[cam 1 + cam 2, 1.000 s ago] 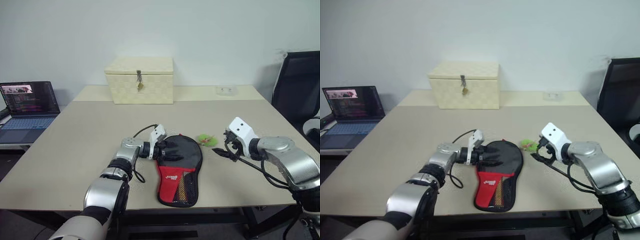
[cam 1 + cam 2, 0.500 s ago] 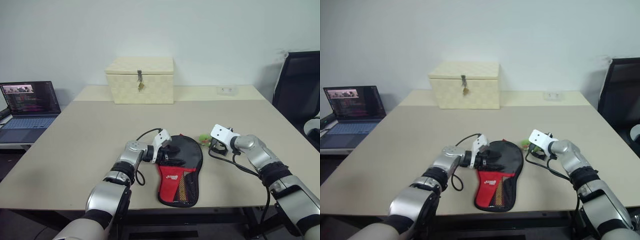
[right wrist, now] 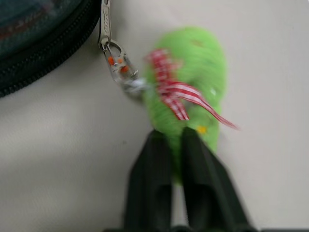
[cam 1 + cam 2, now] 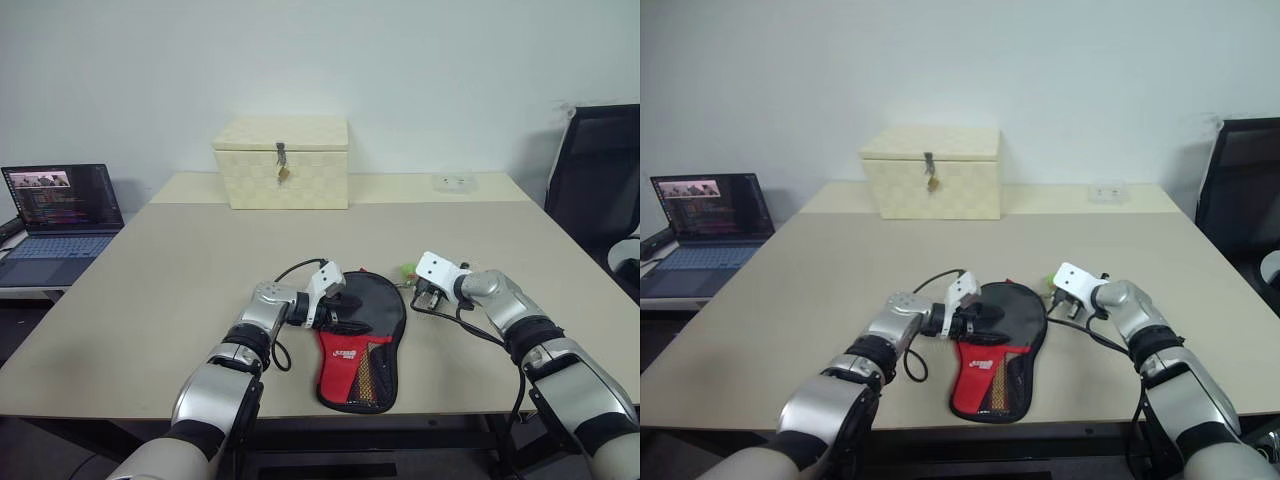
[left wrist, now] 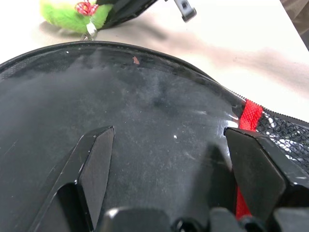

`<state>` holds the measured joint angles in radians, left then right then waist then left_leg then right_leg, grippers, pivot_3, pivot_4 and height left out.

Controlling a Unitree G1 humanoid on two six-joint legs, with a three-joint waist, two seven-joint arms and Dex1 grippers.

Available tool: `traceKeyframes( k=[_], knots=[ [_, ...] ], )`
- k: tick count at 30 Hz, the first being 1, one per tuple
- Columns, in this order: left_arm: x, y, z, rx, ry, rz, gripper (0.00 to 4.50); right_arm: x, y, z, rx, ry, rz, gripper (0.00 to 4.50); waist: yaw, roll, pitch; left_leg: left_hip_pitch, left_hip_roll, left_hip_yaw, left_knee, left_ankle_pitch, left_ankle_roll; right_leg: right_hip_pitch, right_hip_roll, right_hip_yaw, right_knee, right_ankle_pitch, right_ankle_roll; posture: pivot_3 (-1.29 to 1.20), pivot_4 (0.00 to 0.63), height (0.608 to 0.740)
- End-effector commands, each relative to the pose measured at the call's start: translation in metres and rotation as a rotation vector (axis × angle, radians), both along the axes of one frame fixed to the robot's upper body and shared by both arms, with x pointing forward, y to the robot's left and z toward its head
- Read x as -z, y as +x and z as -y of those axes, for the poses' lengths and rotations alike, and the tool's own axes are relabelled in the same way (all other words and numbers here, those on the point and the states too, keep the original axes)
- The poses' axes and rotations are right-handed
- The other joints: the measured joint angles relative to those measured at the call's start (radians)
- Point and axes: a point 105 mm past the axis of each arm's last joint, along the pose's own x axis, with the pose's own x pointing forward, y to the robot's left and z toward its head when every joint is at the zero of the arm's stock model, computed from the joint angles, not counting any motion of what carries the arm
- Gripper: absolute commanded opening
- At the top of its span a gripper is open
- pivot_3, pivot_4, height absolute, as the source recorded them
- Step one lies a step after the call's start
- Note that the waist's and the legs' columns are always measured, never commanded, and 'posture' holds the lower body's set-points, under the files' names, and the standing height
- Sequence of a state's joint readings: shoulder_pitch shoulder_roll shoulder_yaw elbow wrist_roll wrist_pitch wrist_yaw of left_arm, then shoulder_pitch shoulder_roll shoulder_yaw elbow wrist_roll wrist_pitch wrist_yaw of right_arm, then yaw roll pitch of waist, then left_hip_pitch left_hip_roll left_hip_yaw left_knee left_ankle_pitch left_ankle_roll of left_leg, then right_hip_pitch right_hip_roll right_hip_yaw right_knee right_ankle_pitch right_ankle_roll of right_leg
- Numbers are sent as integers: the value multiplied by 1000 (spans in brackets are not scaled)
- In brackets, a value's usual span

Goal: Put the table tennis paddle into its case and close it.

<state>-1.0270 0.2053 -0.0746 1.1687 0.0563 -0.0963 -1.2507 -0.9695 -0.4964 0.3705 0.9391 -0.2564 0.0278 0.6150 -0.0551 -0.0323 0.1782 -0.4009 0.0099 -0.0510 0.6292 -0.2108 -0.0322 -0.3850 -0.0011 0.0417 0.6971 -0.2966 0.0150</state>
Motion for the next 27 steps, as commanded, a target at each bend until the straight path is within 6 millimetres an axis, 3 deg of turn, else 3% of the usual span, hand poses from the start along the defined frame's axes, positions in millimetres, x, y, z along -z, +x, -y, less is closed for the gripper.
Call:
traceKeyframes(
  k=[1,7,11,18,23,27],
  knots=[
    [8,-4,6,11,9,-23,3969,-8,-3,18,23,-27,16,27,5,0,0,0,0,0,0,0,0,0,0,0,0,0,0,0,150,740],
    [18,-8,17,13,18,-52,3969,-20,-24,43,1,-78,2,27,21,1,0,-1,-1,0,0,0,0,0,-1,-1,-1,-1,1,0,150,740],
    [24,-8,21,-2,33,-65,3969,-24,-63,54,-56,-120,-78,27,30,1,-1,-2,-2,-1,0,0,0,0,-2,-1,-2,-1,2,0,150,740],
    [29,-9,24,-16,41,-70,3969,-24,-133,23,-191,-76,-242,27,29,2,-1,1,-3,-3,0,0,0,5,-2,-2,-4,-4,7,0,150,740],
    [30,-8,29,-30,40,-68,3969,-19,-172,-2,-256,-39,-322,27,30,2,-1,2,-2,-4,0,0,0,8,-2,-3,-10,-3,9,0,150,740],
    [32,-9,32,-33,41,-67,3969,-17,-193,-10,-287,-38,-376,27,31,2,-1,2,-2,-5,0,0,0,11,-2,-4,-16,-2,11,0,150,740]
  ],
)
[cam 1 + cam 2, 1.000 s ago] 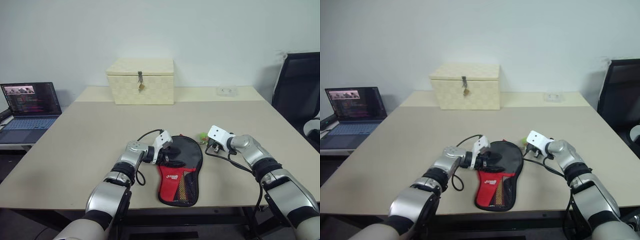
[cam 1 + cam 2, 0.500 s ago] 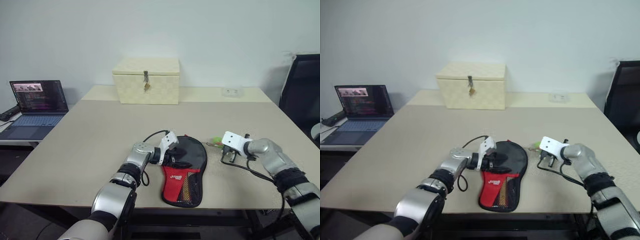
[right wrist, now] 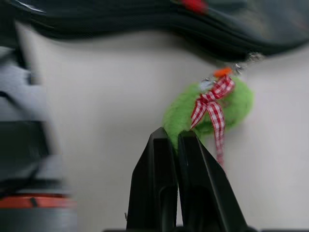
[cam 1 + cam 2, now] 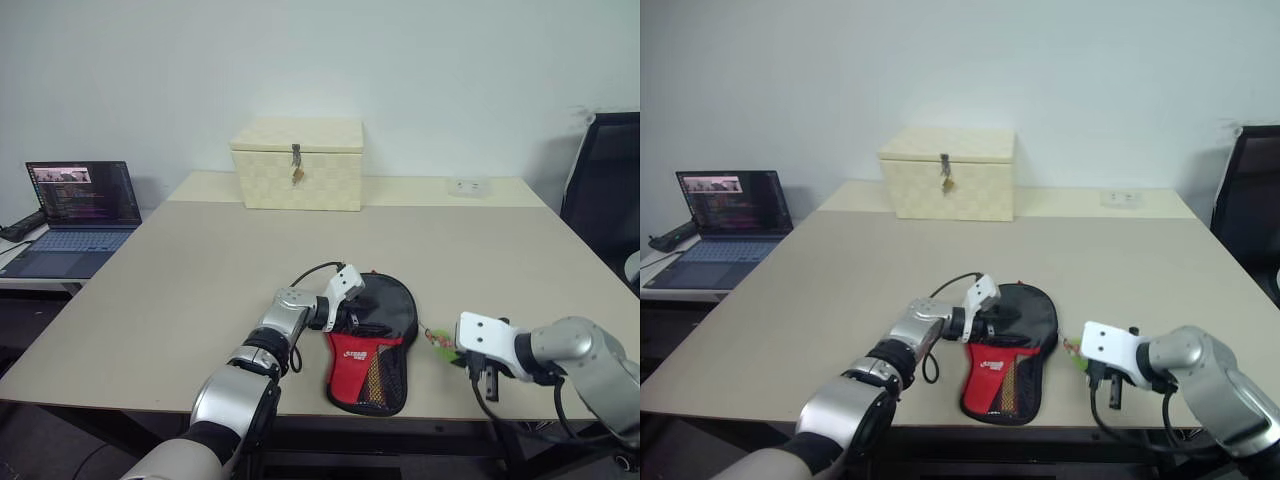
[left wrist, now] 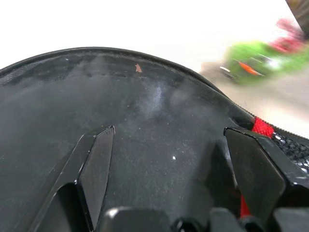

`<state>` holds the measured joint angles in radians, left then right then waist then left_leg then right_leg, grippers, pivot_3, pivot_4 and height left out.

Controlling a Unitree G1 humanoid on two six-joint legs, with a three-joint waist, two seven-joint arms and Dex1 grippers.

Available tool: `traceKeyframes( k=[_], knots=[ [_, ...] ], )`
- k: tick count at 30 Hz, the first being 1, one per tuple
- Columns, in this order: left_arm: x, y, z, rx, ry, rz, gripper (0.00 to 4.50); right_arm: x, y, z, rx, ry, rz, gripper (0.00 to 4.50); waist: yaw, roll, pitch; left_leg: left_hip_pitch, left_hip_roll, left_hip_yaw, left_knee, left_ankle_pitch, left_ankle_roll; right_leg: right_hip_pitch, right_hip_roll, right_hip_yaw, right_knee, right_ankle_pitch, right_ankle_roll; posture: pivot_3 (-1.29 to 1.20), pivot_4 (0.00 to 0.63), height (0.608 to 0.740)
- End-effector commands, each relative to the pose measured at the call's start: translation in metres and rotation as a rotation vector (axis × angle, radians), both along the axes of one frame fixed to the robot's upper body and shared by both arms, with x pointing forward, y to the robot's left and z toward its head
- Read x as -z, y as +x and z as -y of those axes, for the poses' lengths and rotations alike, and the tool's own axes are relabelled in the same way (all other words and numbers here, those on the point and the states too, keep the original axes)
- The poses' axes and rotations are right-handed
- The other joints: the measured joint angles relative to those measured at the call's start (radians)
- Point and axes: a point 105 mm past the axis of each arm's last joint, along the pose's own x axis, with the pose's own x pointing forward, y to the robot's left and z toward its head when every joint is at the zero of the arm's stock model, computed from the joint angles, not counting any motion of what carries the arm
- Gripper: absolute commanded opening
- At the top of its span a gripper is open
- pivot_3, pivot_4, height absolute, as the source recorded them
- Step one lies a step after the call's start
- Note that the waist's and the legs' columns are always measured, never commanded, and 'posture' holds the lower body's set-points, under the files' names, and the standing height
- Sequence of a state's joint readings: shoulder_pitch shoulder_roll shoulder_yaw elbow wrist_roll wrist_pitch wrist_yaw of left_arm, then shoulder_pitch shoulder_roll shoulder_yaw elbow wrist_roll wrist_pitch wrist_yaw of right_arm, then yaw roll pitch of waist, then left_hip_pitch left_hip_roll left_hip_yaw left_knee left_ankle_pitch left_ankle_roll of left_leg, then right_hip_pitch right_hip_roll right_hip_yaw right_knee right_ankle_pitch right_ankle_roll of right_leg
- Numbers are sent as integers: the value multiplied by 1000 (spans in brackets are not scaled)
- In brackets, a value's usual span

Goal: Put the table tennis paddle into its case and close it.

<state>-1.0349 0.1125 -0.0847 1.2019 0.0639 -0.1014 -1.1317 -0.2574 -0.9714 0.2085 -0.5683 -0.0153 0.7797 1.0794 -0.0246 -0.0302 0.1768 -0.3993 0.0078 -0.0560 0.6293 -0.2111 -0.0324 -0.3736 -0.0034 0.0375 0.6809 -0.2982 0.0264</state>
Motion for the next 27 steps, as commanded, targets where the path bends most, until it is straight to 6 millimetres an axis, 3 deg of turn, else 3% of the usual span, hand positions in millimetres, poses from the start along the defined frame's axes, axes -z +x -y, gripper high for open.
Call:
traceKeyframes(
  k=[1,7,12,27],
  knots=[
    [25,-9,1,1,63,-69,3969,-9,-17,-6,-36,2,-17,27,0,0,0,0,0,0,0,0,0,0,0,0,-1,0,1,0,150,740],
    [29,-11,9,1,65,-72,3969,-2,-55,-10,-95,-7,-143,27,16,0,0,-1,-1,0,0,0,0,0,-2,0,-2,0,1,0,150,740],
    [31,-12,19,-8,60,-66,3969,1,-87,-26,-137,51,-244,27,33,0,0,-2,-2,0,0,-1,-1,0,-2,-1,-4,0,2,0,150,740],
    [28,-8,38,-57,62,-20,3969,2,-111,-52,-194,158,-372,27,31,-1,0,-1,-3,2,0,-1,-1,1,-4,1,-5,1,5,0,150,740]
  ],
)
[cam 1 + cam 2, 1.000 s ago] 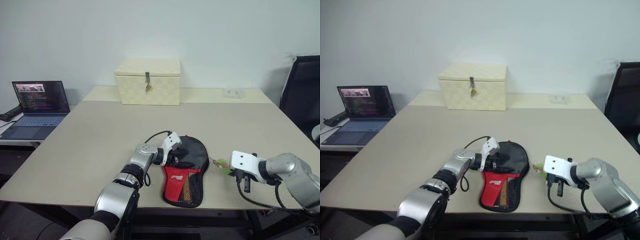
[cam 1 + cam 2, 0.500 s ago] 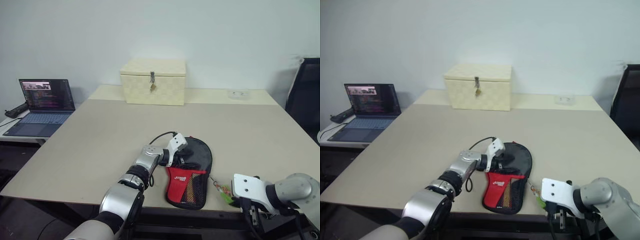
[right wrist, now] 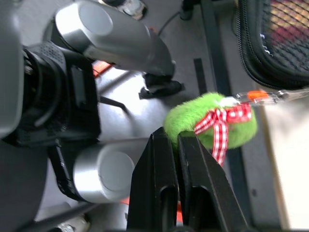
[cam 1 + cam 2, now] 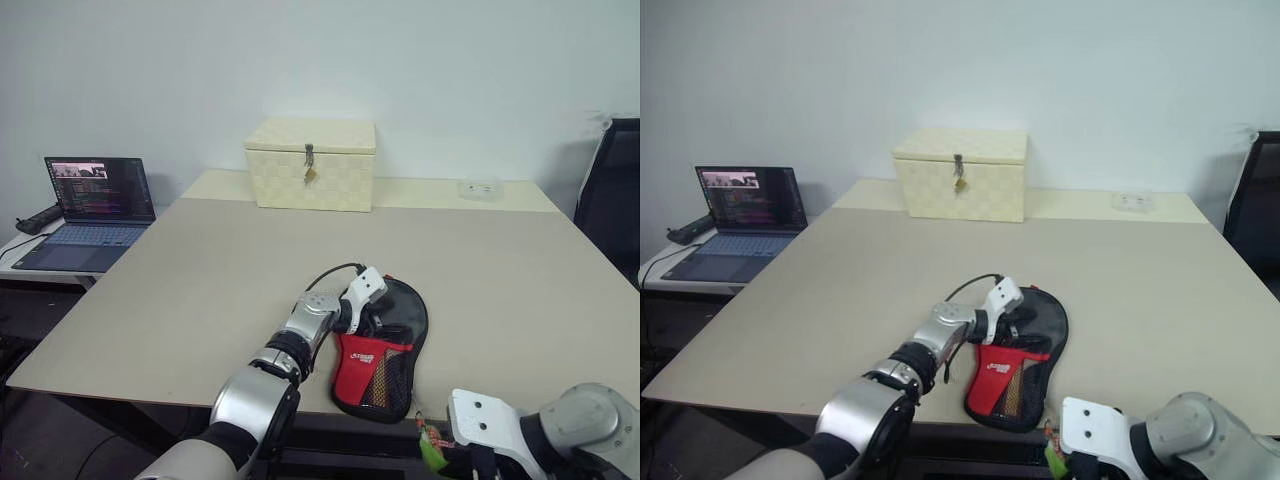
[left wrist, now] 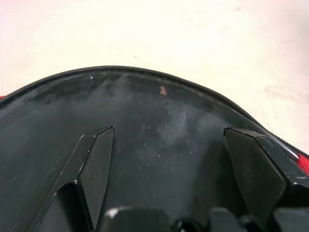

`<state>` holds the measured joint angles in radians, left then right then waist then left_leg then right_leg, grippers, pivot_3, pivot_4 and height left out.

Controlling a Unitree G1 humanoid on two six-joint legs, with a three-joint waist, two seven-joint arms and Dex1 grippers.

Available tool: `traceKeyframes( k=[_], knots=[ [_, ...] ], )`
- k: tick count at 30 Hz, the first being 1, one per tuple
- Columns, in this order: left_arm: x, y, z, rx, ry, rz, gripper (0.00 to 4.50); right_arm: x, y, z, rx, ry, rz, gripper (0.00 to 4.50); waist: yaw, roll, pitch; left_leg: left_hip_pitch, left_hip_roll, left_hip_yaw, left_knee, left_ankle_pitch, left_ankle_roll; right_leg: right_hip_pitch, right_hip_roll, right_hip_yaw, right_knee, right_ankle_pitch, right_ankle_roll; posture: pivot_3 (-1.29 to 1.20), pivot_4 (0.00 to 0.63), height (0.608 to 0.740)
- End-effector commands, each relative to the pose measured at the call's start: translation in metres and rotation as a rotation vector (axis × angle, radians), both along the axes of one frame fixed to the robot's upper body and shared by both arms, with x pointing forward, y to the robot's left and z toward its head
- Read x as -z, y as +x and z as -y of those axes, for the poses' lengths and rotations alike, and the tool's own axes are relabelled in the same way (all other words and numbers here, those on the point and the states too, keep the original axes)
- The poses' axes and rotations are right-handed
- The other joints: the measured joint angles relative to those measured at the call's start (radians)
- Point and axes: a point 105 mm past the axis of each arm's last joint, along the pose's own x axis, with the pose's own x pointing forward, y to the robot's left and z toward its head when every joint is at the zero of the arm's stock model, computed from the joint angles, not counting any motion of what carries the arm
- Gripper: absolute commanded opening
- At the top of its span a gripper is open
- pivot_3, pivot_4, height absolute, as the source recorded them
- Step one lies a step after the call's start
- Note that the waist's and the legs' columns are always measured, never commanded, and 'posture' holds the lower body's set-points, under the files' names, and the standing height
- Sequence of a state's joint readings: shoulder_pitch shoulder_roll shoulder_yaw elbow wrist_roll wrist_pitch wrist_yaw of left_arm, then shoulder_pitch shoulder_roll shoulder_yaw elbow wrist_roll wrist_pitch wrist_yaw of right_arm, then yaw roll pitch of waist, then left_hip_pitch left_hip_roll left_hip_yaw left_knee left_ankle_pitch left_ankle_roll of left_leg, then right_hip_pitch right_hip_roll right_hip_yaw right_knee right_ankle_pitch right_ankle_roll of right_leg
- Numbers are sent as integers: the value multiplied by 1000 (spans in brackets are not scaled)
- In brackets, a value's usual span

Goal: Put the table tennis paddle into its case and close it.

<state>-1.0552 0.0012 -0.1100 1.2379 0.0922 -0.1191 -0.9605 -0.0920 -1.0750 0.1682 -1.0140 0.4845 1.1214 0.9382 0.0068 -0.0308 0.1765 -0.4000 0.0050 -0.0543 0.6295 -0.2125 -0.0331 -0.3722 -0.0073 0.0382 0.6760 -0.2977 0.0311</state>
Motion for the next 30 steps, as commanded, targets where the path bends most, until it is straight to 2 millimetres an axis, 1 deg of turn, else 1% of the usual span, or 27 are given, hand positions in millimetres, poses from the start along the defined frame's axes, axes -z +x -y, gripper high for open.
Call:
traceKeyframes(
  k=[1,6,9,10,12,14,19,21,24,26,27,29,30],
  knots=[
    [23,-7,-1,-18,58,-57,3969,-7,-13,-9,-74,37,-40,27,0,0,0,0,0,0,0,0,0,0,0,0,0,0,0,0,150,740],
    [21,-4,0,-37,53,-48,3969,-15,-19,-20,-117,87,-68,27,-2,0,0,0,0,0,0,0,0,0,0,0,0,0,0,0,150,740],
    [21,-3,0,-40,52,-46,3969,-17,-15,-23,-101,89,-46,27,-3,0,0,0,0,0,0,0,0,0,0,0,-1,0,0,0,150,740],
    [20,-3,0,-40,51,-46,3969,-18,-14,-23,-93,88,-37,498,-3,0,0,0,0,0,0,0,0,0,0,0,-1,0,0,0,150,740],
    [20,-2,-2,-46,50,-44,3969,-21,-11,-24,-83,86,-24,1050,-4,0,0,0,0,0,0,0,0,0,0,0,-1,0,0,0,150,740],
    [20,-1,-5,-59,46,-41,3969,-26,-6,-23,-69,87,-4,1756,-5,0,0,0,0,0,0,0,0,0,0,0,-1,0,0,0,150,740],
    [16,4,-13,-91,23,-37,3969,-44,18,-15,6,116,37,3476,-8,0,0,0,1,1,0,0,0,0,0,1,-1,0,1,0,150,740],
    [13,6,-15,-102,1,-36,3969,-52,32,-9,59,137,66,3476,-9,0,0,0,1,1,0,0,0,0,0,1,-1,0,1,0,150,740],
    [-2,12,-22,-108,-61,-10,3969,-60,64,3,170,172,157,3476,-11,-1,0,0,1,1,0,0,0,-1,0,1,-1,0,1,0,150,740],
    [-11,14,-28,-99,-95,3,3969,-62,79,7,207,200,197,3476,-17,-1,1,0,2,3,-1,0,0,-2,0,2,-1,1,1,0,150,740],
    [-17,14,-34,-85,-118,16,3969,-64,90,9,235,219,233,3476,-23,-1,1,0,2,3,-1,0,0,-2,1,3,-1,1,1,0,150,740],
    [-38,14,-62,-55,-178,61,3969,-66,127,18,314,274,321,3476,-41,-2,1,-1,3,4,-2,0,0,-4,2,3,0,1,0,0,150,740],
    [-43,12,-74,-48,-189,76,3969,-64,139,20,342,292,334,3476,-46,-2,2,-1,4,4,-3,0,0,-5,3,4,0,1,0,0,150,740]
  ],
)
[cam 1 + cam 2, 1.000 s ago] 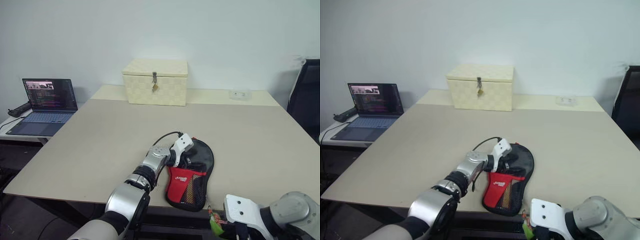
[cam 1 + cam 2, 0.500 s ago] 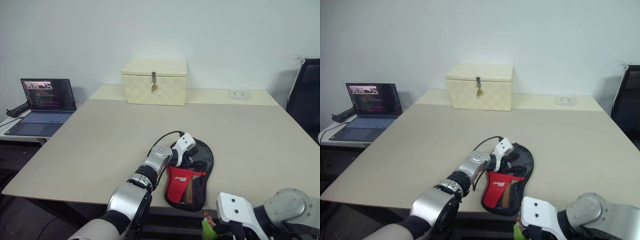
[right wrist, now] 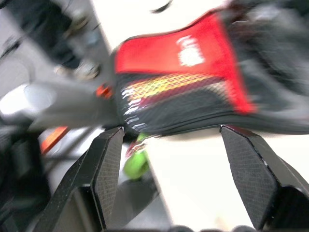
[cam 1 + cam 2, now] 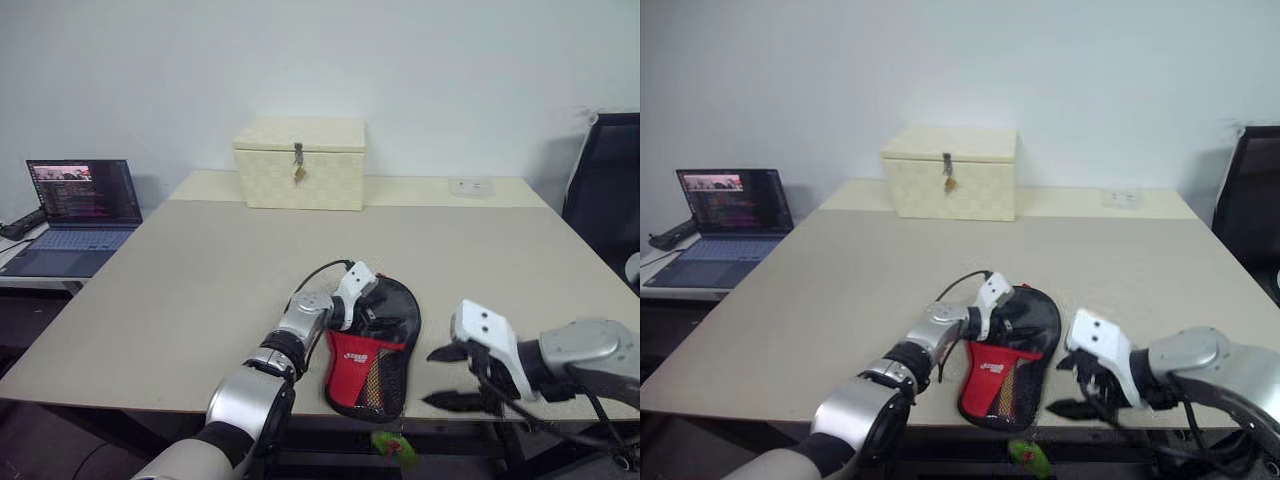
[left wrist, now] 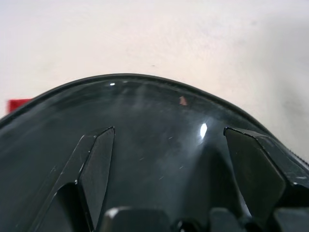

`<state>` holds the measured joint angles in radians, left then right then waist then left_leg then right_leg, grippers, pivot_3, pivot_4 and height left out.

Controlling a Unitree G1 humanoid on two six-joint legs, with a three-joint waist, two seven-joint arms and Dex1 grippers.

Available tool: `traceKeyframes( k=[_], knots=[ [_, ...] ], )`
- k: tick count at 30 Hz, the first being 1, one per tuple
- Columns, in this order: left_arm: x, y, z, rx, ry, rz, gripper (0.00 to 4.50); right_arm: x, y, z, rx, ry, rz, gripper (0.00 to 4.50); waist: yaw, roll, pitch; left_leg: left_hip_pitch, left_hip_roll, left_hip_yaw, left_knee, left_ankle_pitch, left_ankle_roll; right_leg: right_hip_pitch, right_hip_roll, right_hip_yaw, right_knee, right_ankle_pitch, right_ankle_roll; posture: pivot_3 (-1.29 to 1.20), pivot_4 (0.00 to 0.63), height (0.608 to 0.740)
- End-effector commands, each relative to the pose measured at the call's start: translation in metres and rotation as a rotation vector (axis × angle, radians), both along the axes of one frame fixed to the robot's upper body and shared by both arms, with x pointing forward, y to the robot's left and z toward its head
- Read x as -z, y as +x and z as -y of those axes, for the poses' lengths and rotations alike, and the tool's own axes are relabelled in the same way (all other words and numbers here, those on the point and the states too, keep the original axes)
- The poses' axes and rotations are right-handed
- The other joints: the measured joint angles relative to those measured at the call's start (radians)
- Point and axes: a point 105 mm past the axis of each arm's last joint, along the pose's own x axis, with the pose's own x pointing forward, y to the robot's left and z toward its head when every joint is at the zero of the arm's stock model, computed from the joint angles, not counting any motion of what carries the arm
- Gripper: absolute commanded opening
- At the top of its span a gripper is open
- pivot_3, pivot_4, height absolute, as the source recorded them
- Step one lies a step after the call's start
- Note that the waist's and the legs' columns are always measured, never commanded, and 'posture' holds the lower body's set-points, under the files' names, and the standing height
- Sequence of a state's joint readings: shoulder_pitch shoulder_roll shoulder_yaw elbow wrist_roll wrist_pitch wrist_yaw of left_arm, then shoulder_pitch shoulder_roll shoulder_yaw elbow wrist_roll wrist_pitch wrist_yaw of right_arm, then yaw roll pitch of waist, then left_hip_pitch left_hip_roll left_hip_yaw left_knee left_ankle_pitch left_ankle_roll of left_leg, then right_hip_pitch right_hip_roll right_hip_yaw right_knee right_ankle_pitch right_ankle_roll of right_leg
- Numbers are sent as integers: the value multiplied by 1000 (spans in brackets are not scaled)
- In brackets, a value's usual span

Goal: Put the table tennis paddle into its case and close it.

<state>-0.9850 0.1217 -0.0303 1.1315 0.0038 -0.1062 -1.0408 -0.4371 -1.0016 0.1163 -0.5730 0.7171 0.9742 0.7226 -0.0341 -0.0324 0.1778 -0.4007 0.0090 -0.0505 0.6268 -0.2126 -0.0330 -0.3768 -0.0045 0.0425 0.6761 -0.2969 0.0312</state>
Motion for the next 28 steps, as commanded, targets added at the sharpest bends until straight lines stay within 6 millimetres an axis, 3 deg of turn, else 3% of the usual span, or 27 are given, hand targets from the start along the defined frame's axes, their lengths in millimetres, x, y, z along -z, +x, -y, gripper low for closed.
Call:
traceKeyframes(
  k=[1,6,9,13,17,20,23,28],
  knots=[
    [-34,-4,-38,28,-78,89,3969,-2,46,14,109,47,113,3476,-11,-1,1,-1,1,0,0,0,0,-2,1,1,2,0,-1,0,150,740],
    [-39,-40,-100,-41,-71,99,3969,0,91,12,131,124,214,3476,-23,2,4,-1,3,-2,-2,0,0,-6,1,3,4,4,-8,0,150,740],
    [-44,-62,-124,-103,-57,111,3969,0,99,13,76,152,230,3476,-14,4,6,-6,3,-3,-2,0,0,-11,0,2,5,3,-9,0,150,740],
    [-59,-73,-149,-197,-80,122,3969,2,108,23,62,163,228,3476,8,6,7,-11,2,-6,2,0,0,-12,-3,-1,4,4,-10,0,150,740],
    [-78,-75,-156,-263,-76,187,3969,9,124,51,120,151,219,3476,12,6,8,-11,0,-5,3,0,0,-10,-4,-3,4,4,-10,0,150,740],
    [-89,-72,-143,-246,-69,213,3969,5,130,71,154,144,231,3476,8,7,8,-11,0,-3,3,0,0,-11,-4,-2,4,5,-9,0,150,740],
    [-92,-69,-144,-231,-52,222,3969,0,127,73,137,149,238,3476,5,7,9,-11,0,-2,3,0,0,-11,-4,-2,4,5,-9,0,150,740],
    [-88,-65,-150,-268,-60,217,3969,9,112,75,110,102,213,3476,-1,9,9,-11,2,-1,2,0,0,-12,-3,-1,4,5,-10,0,150,740]
  ],
)
